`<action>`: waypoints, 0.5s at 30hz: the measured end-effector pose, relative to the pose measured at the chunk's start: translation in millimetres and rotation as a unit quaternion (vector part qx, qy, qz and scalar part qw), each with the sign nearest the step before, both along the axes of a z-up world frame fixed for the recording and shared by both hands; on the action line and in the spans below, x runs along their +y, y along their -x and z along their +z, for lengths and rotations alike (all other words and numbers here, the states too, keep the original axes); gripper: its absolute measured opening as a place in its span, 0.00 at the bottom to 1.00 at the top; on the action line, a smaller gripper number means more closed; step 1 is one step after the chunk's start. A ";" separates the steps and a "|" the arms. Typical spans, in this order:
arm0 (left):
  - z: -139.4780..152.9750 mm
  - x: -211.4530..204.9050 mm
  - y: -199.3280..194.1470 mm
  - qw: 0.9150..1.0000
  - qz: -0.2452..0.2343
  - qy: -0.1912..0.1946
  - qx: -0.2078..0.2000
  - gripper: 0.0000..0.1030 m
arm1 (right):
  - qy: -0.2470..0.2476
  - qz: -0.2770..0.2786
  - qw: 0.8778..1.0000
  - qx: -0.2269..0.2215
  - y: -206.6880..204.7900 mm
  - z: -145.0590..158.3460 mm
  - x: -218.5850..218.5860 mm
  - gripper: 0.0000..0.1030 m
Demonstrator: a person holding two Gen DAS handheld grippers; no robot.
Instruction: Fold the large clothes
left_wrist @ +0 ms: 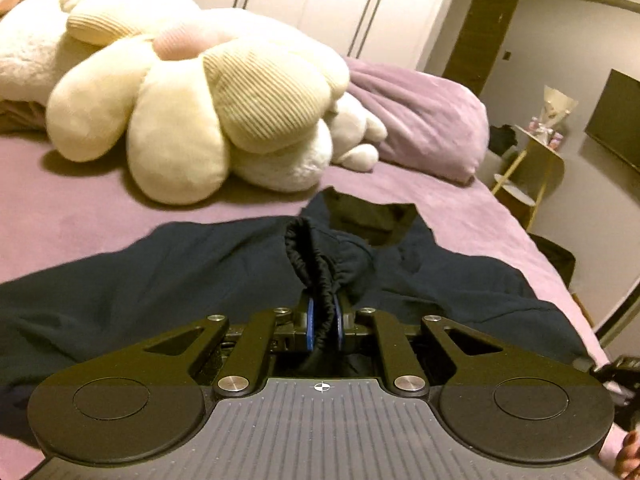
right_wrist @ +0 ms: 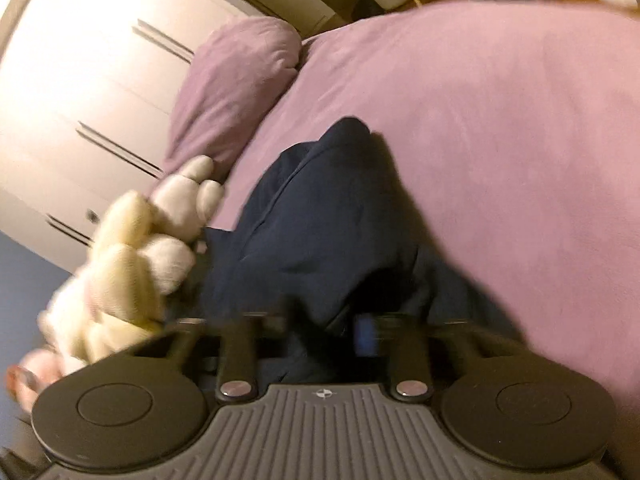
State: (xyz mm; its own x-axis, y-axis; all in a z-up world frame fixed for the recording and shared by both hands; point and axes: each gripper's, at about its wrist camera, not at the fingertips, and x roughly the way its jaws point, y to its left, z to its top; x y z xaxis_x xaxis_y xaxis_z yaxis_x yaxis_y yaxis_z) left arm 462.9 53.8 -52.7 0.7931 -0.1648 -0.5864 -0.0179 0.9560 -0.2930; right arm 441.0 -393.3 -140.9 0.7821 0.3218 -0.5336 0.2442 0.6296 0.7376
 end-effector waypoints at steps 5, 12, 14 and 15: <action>-34.6 -20.6 -15.0 0.999 -0.011 -0.036 0.033 0.12 | 0.013 -0.046 0.998 -0.030 23.2 -8.3 -25.4 0.09; -66.1 -20.3 -22.7 0.995 0.021 -0.065 0.074 0.46 | 0.214 0.015 0.976 -0.034 17.4 -16.3 12.4 0.06; -61.6 -8.5 -20.6 0.995 0.029 -0.040 0.081 0.49 | 0.219 0.029 0.975 -0.032 15.8 -13.0 12.2 0.07; -57.4 -3.1 -17.9 0.996 0.032 -0.032 0.080 0.51 | 0.213 0.033 0.976 -0.031 18.0 -9.4 9.4 0.09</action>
State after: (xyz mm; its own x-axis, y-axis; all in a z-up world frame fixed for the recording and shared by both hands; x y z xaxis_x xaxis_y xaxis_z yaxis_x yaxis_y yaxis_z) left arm 480.8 50.7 -110.0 0.6970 -0.0740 -0.7133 -0.1213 0.9681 -0.2191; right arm 423.0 -383.9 -150.3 0.8023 0.1318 -0.5822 0.1562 0.8950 0.4178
